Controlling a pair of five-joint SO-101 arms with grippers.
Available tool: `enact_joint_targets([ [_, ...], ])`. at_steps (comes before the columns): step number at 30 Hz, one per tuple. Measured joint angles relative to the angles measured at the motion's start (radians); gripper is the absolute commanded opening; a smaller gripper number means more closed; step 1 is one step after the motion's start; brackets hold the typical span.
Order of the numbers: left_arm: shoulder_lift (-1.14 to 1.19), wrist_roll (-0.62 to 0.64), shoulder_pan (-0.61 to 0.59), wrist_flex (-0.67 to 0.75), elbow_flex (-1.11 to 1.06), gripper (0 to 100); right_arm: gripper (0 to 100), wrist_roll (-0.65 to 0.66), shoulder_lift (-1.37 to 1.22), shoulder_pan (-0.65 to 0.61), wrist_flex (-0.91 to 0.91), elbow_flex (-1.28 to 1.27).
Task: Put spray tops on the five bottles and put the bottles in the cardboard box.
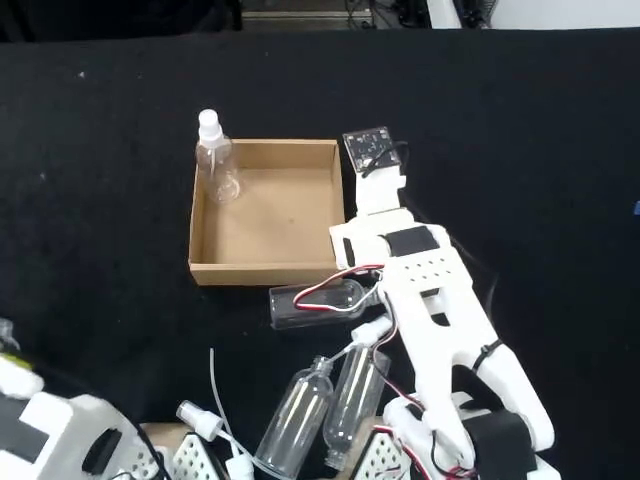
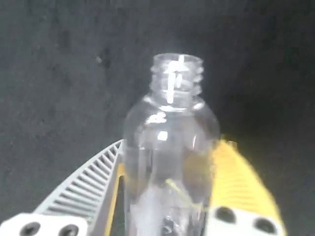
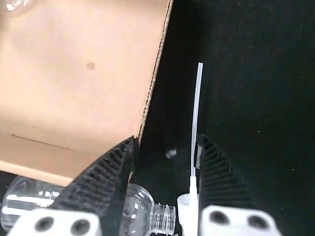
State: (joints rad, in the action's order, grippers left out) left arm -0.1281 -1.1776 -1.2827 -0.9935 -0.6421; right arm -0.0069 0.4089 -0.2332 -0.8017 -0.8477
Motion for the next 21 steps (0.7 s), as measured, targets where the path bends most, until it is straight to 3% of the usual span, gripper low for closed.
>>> enact_joint_targets([
  [11,0.0,-0.026,0.025,0.002,0.015,37,17.0,0.0,0.0,0.0,0.0,0.0],
  [14,0.0,-0.106,0.021,0.006,0.015,37,17.0,0.0,0.0,0.0,0.0,0.0],
  [17,0.0,-0.21,0.015,0.066,0.005,37,17.0,0.0,0.0,0.0,0.0,0.0],
  [21,0.0,-0.236,0.011,0.206,-0.066,37,17.0,0.0,0.0,0.0,0.0,0.0],
])
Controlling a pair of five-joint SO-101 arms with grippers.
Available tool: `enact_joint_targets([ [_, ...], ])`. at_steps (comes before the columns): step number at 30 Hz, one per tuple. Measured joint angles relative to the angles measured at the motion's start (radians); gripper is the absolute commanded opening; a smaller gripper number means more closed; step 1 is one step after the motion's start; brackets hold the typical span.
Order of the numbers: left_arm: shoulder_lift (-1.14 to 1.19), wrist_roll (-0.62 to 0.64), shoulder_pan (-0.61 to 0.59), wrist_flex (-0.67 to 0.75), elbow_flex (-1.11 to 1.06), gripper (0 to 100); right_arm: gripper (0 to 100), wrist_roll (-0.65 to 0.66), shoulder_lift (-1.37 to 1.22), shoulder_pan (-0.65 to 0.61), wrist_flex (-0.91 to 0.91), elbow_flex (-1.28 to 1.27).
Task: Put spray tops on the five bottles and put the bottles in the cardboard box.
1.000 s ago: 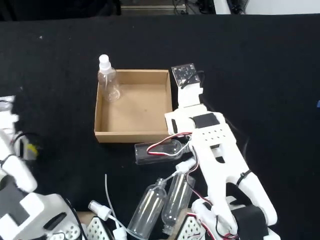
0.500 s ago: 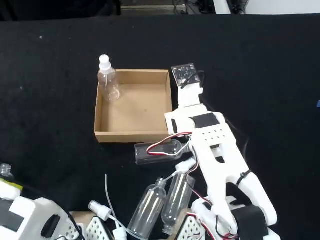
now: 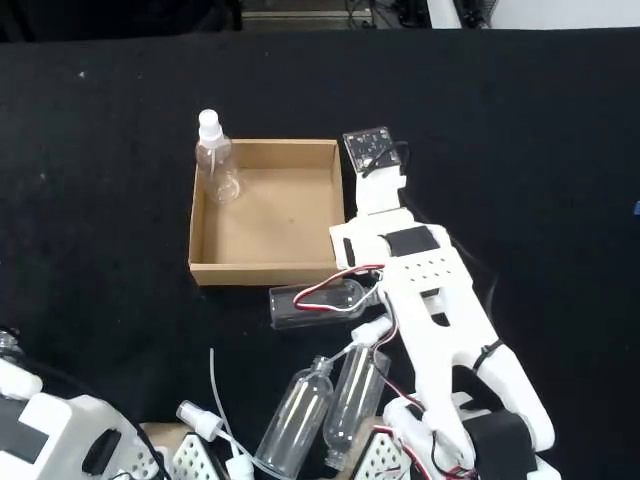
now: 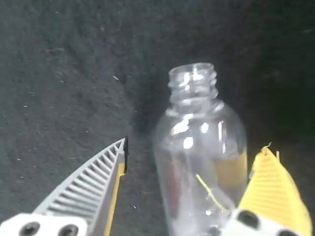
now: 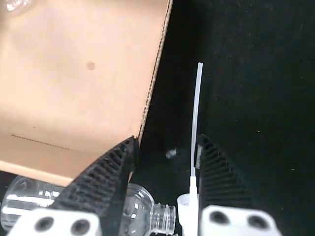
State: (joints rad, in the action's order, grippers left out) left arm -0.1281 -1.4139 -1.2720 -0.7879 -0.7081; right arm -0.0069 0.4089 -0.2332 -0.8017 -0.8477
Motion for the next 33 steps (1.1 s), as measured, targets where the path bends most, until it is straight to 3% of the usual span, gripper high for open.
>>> enact_joint_targets([
  [3,-0.02,0.0,-0.002,0.043,-0.054,33,17.1,0.0,0.0,0.0,0.0,0.0],
  [10,-0.077,-0.002,0.0,-0.084,-0.077,2,17.2,0.0,0.0,0.0,0.0,0.0],
  [16,-0.235,0.11,0.058,-0.262,-0.077,3,17.2,0.0,0.0,0.0,0.0,0.0],
  [20,-0.354,0.342,0.226,-0.302,-0.077,3,17.0,0.0,0.0,0.0,0.0,0.0],
  [25,-0.493,0.79,0.47,-0.298,-0.078,3,17.0,0.023,0.037,0.0,-0.054,0.011],
  [29,-0.594,1.105,0.617,-0.175,-0.164,3,17.0,0.135,0.109,0.0,-0.241,0.095],
  [33,-0.643,1.221,0.684,0.023,-0.318,3,17.0,0.299,0.167,0.0,-0.384,0.133],
])
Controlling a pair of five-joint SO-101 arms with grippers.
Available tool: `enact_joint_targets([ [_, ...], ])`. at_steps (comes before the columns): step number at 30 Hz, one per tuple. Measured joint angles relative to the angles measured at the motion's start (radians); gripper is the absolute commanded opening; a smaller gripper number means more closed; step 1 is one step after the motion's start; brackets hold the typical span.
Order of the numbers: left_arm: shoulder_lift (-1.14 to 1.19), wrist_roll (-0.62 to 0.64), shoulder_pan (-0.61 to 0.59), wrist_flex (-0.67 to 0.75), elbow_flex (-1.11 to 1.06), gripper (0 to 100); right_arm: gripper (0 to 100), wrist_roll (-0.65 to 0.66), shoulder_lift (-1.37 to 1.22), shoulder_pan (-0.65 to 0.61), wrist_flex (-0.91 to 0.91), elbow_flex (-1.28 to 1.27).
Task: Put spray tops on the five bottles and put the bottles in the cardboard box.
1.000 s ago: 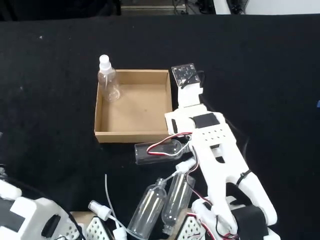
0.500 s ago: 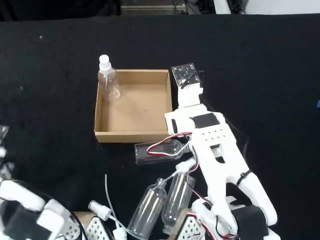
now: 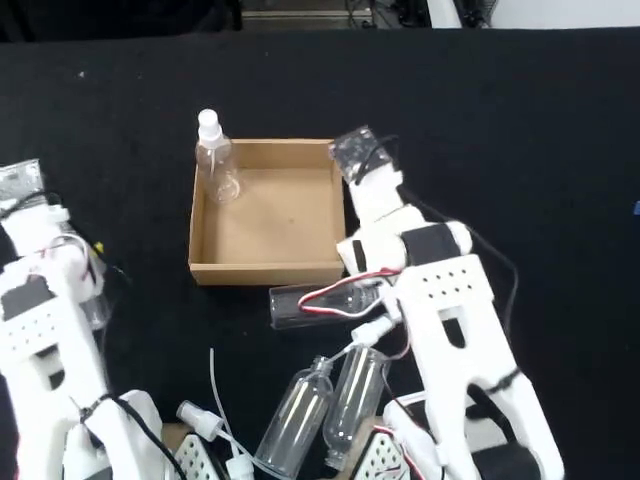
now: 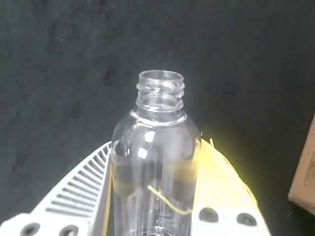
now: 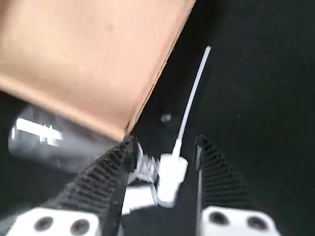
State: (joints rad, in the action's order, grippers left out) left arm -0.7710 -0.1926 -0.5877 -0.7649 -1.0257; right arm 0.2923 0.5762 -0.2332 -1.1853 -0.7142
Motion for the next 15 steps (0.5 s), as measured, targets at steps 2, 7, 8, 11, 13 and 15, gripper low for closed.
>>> enact_joint_targets([
  [2,-0.006,0.029,0.0,0.087,-0.069,3,17.0,0.064,0.02,-0.006,-0.069,0.025],
  [7,-0.011,0.155,-0.115,0.163,-0.103,3,17.0,0.069,0.038,-0.209,-0.241,0.112],
  [8,-0.011,0.176,-0.161,0.163,-0.101,3,17.0,0.043,0.038,-0.273,-0.249,0.115],
  [11,-0.011,0.193,-0.304,0.14,-0.052,3,17.0,-0.06,0.038,-0.473,-0.235,0.112],
  [13,-0.008,0.193,-0.374,0.106,-0.008,3,17.0,-0.121,0.038,-0.601,-0.192,0.078],
  [15,0.017,0.193,-0.428,0.071,0.041,3,17.0,-0.167,0.038,-0.709,-0.138,0.04],
])
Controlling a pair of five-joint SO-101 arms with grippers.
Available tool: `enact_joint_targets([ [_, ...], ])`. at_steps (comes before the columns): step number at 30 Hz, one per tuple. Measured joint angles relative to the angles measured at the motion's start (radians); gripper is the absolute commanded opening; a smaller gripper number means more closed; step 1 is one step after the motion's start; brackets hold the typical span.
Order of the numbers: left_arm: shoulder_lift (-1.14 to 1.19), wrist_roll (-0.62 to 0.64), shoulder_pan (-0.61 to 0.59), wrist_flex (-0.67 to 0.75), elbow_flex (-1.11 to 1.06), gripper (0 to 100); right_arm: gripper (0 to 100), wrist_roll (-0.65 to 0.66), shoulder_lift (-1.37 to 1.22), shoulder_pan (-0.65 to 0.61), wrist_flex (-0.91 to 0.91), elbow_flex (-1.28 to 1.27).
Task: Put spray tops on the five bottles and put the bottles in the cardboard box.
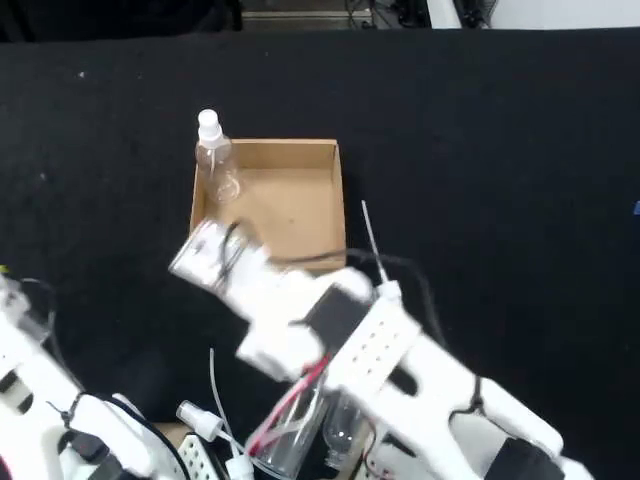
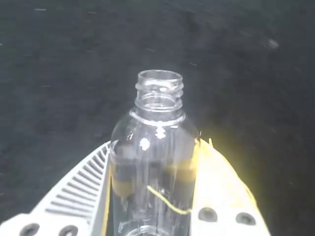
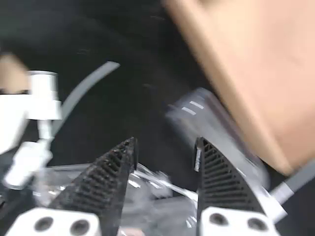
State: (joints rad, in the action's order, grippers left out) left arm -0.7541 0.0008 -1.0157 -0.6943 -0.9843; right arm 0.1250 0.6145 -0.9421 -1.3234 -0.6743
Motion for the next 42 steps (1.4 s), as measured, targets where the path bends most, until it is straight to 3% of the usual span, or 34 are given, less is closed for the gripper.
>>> enact_joint_targets([
  [3,0.064,0.0,-0.084,-0.021,0.072,3,17.0,-0.057,0.0,-0.072,0.081,-0.029],
  [8,0.218,0.0,-0.209,-0.023,0.224,3,17.0,-0.147,-0.006,-0.087,0.221,-0.077],
  [20,0.689,0.0,-0.479,-0.029,0.583,3,17.3,-0.276,-0.302,-0.307,0.381,-0.08],
  [42,0.741,0.0,-0.503,-0.029,0.671,3,17.3,-0.29,-0.379,-0.437,0.397,-0.1],
])
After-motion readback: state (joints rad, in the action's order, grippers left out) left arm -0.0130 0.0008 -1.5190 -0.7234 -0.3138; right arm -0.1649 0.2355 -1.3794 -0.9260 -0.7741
